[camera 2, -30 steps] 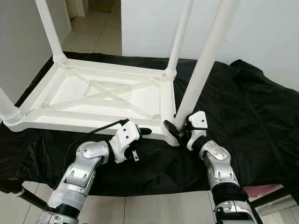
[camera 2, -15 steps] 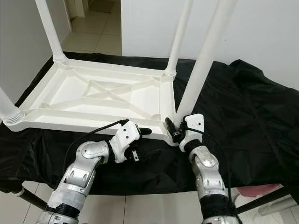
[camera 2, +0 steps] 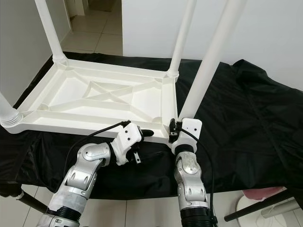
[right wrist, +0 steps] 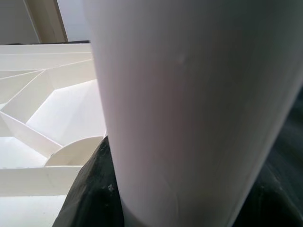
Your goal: Building children table
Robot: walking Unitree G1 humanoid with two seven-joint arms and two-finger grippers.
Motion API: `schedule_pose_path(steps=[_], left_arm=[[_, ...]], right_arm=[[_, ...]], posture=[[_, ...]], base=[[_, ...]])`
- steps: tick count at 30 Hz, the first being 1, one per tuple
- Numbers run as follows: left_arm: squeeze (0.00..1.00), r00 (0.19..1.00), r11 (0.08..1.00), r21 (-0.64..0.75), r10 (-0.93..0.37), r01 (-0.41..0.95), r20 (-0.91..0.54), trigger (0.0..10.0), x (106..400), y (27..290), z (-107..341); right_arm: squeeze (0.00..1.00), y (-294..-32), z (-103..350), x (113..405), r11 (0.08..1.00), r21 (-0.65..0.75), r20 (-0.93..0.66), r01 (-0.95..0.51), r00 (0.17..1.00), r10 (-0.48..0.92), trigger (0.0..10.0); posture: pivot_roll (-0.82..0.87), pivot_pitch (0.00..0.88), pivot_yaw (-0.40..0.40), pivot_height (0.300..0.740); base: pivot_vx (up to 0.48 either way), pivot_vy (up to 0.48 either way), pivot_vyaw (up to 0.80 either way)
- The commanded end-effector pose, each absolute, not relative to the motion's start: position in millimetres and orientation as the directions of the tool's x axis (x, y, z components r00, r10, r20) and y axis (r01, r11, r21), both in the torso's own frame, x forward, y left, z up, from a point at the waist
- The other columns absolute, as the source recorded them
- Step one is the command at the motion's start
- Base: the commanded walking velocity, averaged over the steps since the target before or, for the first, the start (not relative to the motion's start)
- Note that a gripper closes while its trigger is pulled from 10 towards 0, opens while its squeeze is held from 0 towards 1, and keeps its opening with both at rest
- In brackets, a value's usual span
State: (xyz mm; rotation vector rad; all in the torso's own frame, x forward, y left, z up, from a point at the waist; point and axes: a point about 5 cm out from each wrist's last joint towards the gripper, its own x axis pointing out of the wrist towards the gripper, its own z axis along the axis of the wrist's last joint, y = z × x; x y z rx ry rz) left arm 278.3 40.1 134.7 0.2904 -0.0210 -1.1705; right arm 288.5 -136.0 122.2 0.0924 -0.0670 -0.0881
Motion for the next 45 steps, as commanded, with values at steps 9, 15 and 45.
schedule_pose_path(steps=[9,15,45], left_arm=[[0.00,0.594,0.561,0.248,-0.800,0.790,-0.085,10.0,286.4,43.4,134.6],[0.00,0.595,0.562,0.247,-0.799,0.790,-0.087,10.0,285.6,43.9,133.6],[0.00,0.600,0.565,0.253,-0.796,0.785,-0.083,10.0,288.8,44.6,136.5]], right_arm=[[1.00,-128.4,125.6,284.7,0.994,0.110,0.076,0.014,0.997,-0.023,10.0],[1.00,-142.7,130.0,283.2,0.996,0.061,0.126,-0.068,0.990,0.059,10.0],[0.00,-188.1,118.3,316.0,0.840,-0.124,0.022,-0.528,0.845,0.535,4.2]], posture=[[-0.03,0.000,-0.070,0.740],[-0.03,0.000,-0.071,0.740],[-0.02,0.000,-0.064,0.740]], base=[[0.000,0.000,0.00],[0.000,0.000,0.00],[0.000,0.000,0.00]])
